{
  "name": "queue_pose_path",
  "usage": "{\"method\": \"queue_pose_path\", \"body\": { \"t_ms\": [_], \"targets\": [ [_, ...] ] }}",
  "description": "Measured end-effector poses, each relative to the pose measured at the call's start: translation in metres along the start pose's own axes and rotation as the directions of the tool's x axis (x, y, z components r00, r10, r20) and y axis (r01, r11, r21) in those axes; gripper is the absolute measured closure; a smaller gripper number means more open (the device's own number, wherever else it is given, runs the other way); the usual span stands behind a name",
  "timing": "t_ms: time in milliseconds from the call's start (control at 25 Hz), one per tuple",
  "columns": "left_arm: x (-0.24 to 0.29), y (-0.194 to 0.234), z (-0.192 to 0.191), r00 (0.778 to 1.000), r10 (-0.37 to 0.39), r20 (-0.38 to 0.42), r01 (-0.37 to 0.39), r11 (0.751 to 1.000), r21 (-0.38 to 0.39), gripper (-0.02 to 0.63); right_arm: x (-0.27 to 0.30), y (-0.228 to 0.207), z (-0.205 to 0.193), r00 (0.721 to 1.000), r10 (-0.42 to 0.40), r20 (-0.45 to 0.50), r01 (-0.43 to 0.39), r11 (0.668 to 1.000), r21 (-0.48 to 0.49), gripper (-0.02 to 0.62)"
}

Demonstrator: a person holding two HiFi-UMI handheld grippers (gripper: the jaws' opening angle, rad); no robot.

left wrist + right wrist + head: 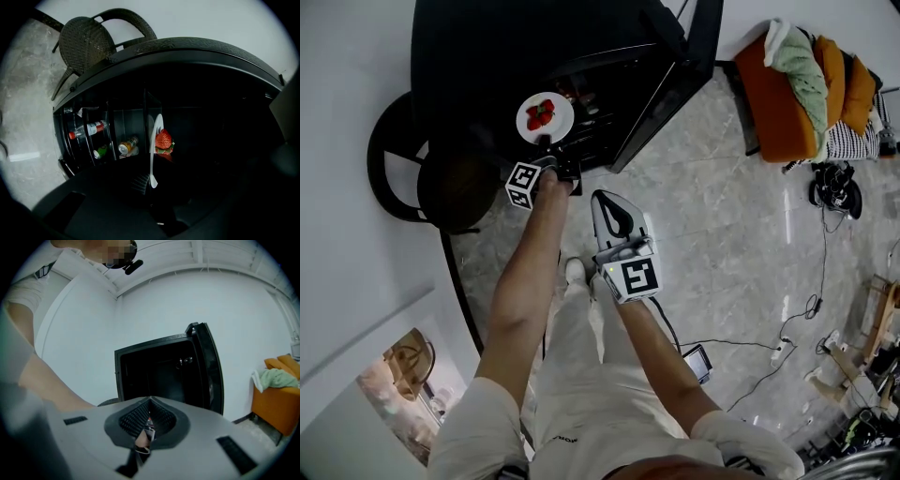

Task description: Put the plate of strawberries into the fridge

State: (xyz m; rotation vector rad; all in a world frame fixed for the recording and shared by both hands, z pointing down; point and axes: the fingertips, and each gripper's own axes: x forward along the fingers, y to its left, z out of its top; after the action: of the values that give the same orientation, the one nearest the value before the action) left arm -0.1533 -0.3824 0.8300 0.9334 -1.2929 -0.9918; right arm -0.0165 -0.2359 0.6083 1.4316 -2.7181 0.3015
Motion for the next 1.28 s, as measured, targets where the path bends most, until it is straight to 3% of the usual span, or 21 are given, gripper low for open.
{"method": "queue_pose_path", "body": {
  "t_ms": [320, 480, 640, 800, 1200, 1280],
  "targets": [
    [0.002, 0.003, 0.001, 0.998, 0.027, 0.065, -0.024, 0.999, -0.043, 0.595, 0.006, 0.004, -0.002, 1.0, -0.001, -0.009, 0.001, 1.0, 0.007, 0.583],
    [0.002, -0.001, 0.001, 0.998, -0.009, 0.07, 0.013, 0.998, -0.055, 0.594, 0.009, 0.007, -0.004, 1.0, 0.005, -0.011, -0.005, 1.0, 0.01, 0.583],
    [0.001, -0.006, 0.001, 0.997, -0.046, 0.061, 0.05, 0.997, -0.062, 0.548, 0.009, 0.008, -0.004, 1.0, 0.0, -0.008, 0.0, 1.0, 0.011, 0.583],
    [-0.001, 0.005, 0.005, 0.997, -0.033, 0.066, 0.037, 0.998, -0.058, 0.482, 0.011, 0.009, -0.004, 1.0, -0.007, -0.01, 0.007, 1.0, 0.015, 0.583],
    [-0.032, 0.012, 0.004, 0.999, -0.027, 0.038, 0.028, 0.999, -0.04, 0.471, 0.009, 0.012, 0.008, 1.0, -0.029, 0.01, 0.029, 1.0, -0.003, 0.583],
    [-0.038, 0.007, 0.002, 0.999, -0.037, 0.023, 0.037, 0.999, -0.024, 0.514, 0.008, 0.011, 0.011, 0.999, -0.038, 0.017, 0.038, 0.999, -0.001, 0.583]
  ]
}}
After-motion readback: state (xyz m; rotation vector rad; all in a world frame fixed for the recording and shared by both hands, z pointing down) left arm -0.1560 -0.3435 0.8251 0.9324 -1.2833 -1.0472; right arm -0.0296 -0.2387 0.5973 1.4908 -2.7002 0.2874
